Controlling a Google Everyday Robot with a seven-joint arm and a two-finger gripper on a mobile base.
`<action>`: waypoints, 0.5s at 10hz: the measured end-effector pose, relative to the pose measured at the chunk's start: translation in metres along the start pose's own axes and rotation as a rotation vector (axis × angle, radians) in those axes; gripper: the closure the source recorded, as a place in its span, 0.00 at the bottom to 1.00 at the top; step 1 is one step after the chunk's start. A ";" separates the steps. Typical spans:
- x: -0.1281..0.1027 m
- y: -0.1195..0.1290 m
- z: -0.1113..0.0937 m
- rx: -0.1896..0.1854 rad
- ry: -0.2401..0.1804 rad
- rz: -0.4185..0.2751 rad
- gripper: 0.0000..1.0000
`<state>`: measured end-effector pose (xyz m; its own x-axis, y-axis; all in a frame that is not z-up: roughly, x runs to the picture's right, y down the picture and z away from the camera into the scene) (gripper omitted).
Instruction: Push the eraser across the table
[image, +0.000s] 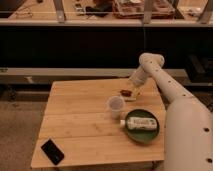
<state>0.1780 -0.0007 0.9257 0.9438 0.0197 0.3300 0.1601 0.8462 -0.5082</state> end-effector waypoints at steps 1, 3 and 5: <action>0.000 0.000 0.000 0.000 0.000 0.000 0.38; 0.000 0.000 0.000 0.000 0.000 0.000 0.38; -0.001 0.000 -0.003 -0.003 0.008 -0.010 0.38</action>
<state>0.1784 -0.0019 0.9231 0.9444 0.0070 0.3288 0.1704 0.8447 -0.5073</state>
